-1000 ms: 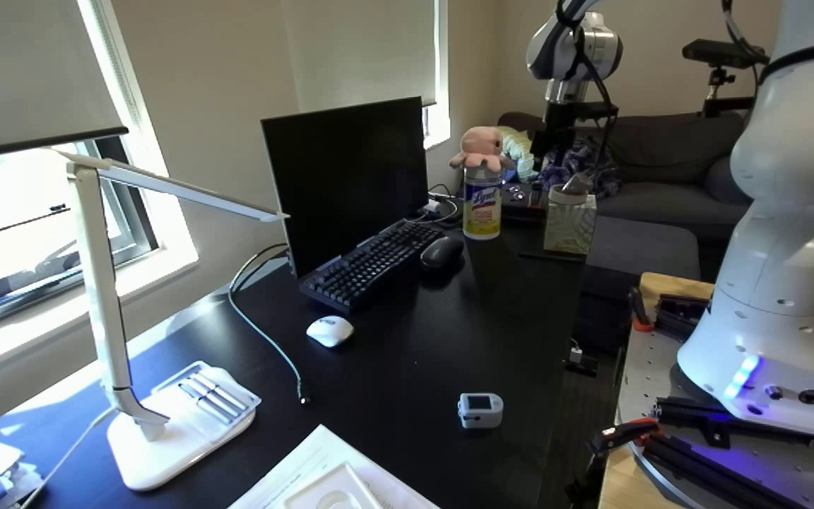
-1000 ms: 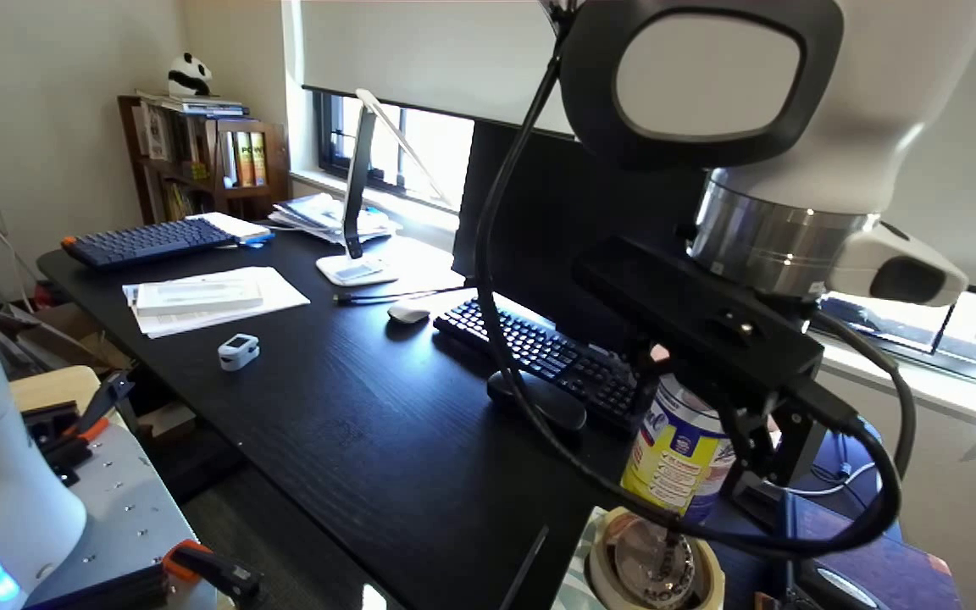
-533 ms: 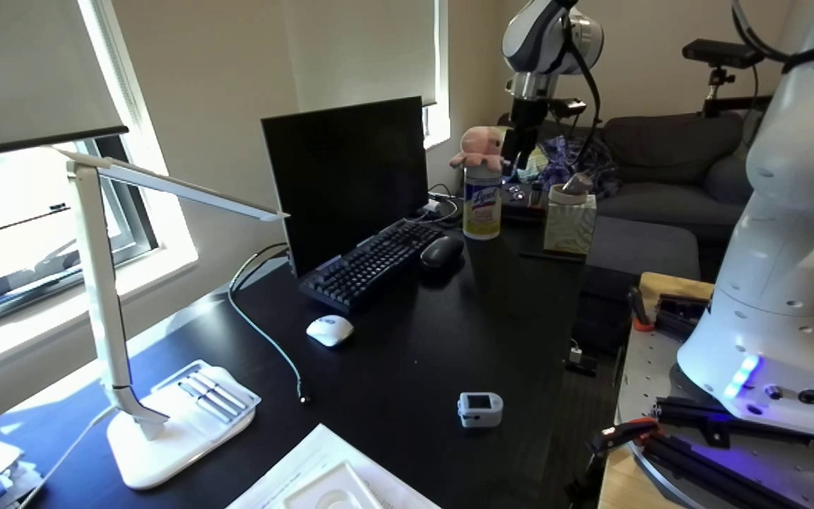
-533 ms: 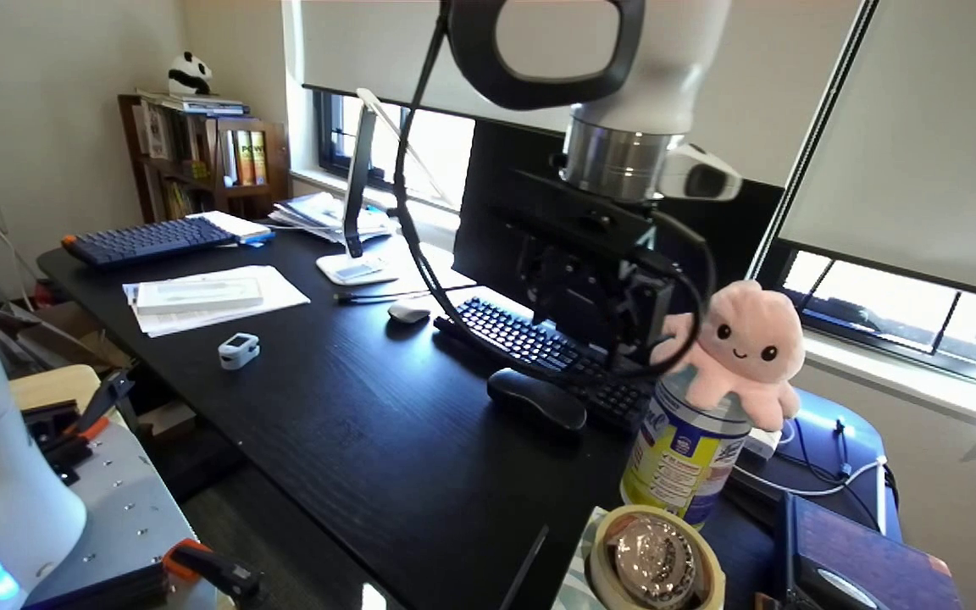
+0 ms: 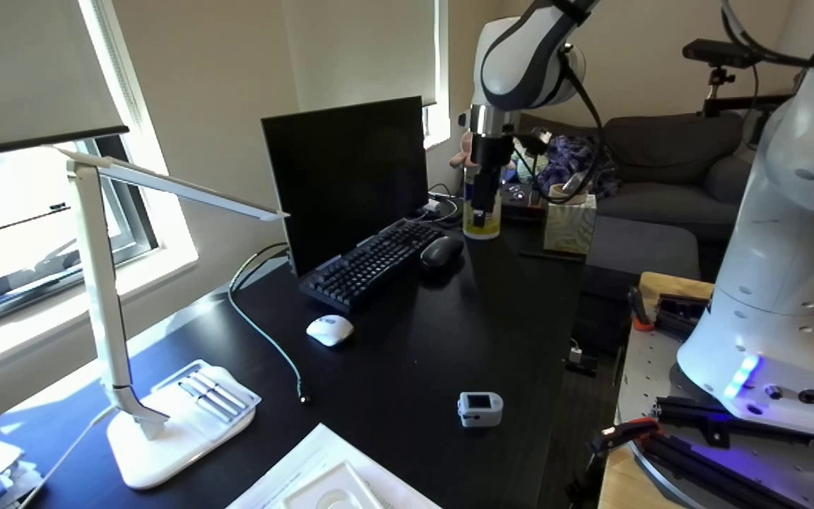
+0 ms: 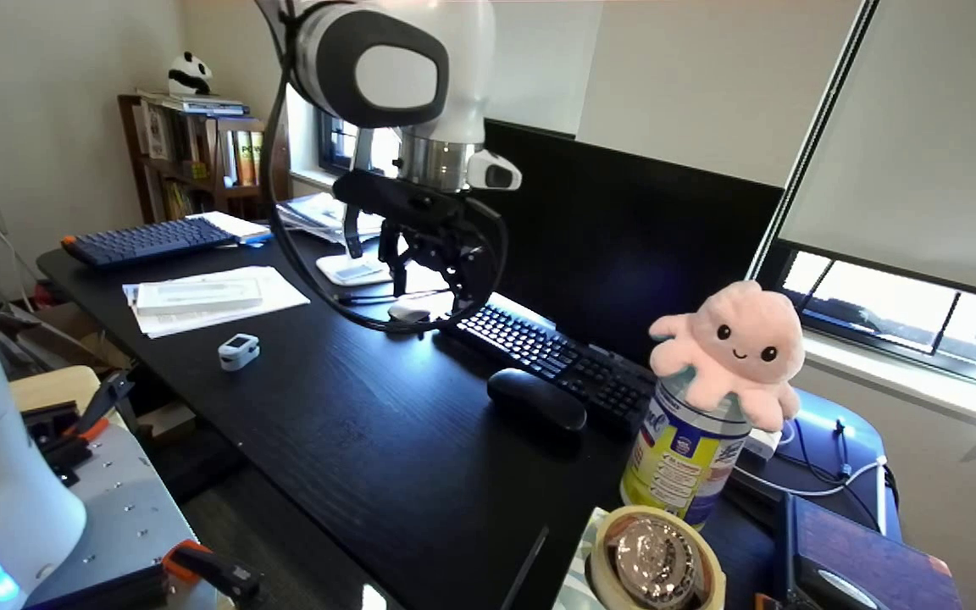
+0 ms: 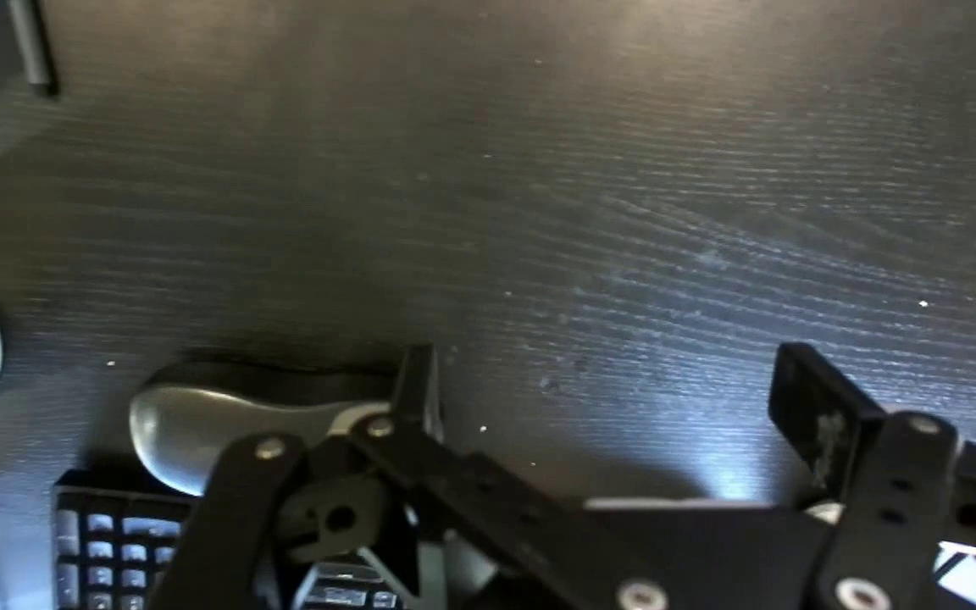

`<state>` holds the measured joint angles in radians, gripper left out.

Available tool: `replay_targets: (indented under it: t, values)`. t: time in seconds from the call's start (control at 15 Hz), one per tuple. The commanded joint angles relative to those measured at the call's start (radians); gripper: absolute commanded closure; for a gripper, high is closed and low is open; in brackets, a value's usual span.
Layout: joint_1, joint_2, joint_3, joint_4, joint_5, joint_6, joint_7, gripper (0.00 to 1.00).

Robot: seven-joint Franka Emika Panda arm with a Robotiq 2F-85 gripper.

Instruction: Take the brown object and put it on top of the box

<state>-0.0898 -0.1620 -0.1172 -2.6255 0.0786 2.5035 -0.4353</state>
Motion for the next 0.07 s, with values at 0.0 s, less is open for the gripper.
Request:
replay_targets:
  t: [0.0]
  values:
    - [0.03, -0.001, 0.002, -0.007, 0.006, 0.007, 0.041, 0.0]
